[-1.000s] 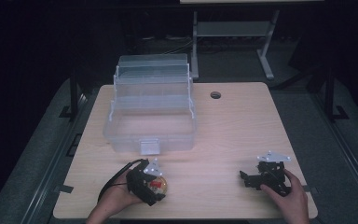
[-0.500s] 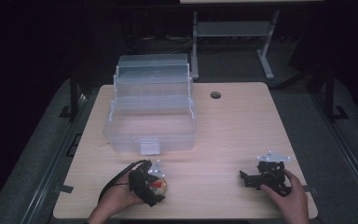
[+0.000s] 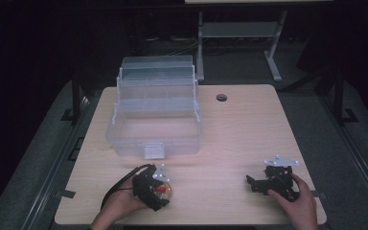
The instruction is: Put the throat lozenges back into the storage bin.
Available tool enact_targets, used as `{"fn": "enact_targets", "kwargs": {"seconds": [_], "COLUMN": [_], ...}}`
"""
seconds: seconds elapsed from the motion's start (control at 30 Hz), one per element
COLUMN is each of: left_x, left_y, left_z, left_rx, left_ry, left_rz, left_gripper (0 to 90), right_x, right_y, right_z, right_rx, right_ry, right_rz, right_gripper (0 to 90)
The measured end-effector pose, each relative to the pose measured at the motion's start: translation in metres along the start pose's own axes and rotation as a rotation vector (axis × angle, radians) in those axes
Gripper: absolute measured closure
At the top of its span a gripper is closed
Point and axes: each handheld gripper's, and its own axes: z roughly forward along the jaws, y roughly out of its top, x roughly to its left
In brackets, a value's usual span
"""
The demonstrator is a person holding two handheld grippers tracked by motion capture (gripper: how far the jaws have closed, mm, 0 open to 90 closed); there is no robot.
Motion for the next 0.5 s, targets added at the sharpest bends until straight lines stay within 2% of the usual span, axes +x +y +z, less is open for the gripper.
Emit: {"fn": "enact_targets", "kwargs": {"seconds": [0.5], "left_x": [0.0009], "left_y": [-0.0006], "left_z": [-0.0019], "left_rx": [0.012], "left_ry": [-0.008], "left_rz": [-0.019], "left_gripper": [19.4], "right_x": [0.0002], "right_y": [-0.0001], "right_z": [-0.0001], "right_rx": [0.000], "right_ry": [-0.001], "right_rz": [0.000], "right_gripper": [0.0]}}
